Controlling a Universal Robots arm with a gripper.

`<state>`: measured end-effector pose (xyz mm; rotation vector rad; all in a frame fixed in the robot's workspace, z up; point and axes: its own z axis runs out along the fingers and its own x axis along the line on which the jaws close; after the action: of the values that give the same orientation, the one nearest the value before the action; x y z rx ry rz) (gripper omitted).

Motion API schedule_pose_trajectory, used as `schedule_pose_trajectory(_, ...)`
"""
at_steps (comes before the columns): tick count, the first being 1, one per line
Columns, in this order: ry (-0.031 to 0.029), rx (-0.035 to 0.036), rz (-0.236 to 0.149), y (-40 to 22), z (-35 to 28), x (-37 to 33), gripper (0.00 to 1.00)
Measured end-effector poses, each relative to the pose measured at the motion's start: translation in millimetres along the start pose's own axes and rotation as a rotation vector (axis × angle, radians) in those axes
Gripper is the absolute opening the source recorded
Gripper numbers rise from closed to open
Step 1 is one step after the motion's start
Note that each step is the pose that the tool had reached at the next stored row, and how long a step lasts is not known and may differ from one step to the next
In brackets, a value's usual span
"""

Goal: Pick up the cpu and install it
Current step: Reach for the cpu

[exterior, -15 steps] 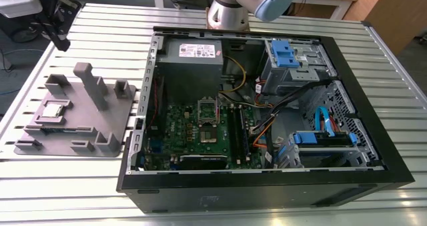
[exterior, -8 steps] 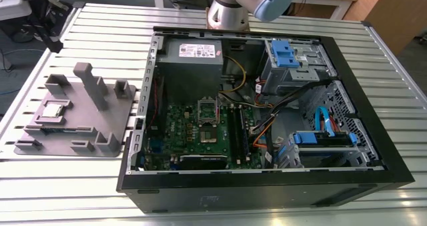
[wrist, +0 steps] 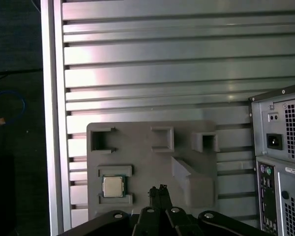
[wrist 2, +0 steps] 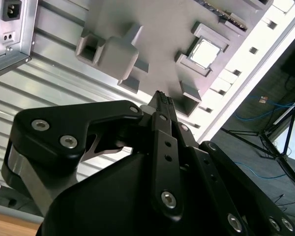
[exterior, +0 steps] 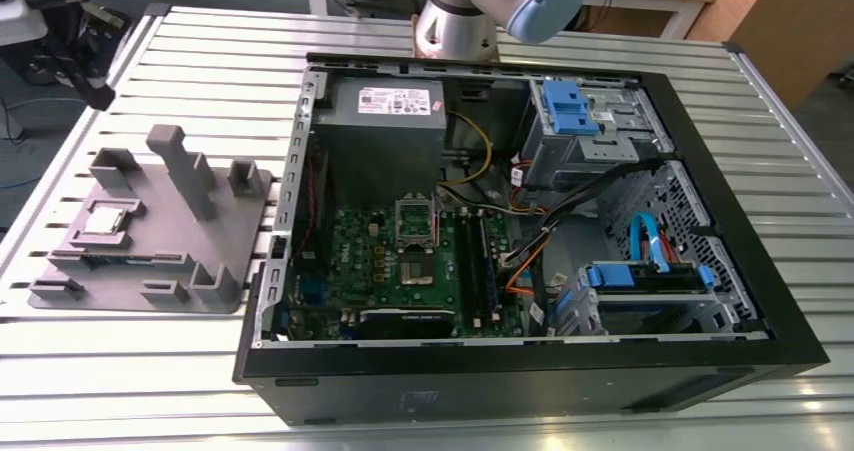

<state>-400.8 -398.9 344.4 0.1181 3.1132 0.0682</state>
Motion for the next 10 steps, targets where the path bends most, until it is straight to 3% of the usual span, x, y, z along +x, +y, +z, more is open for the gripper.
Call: schedule_pose_trajectory(10,-0.0001,0.0,0.0,-2.1,9.5,13.3,0.11)
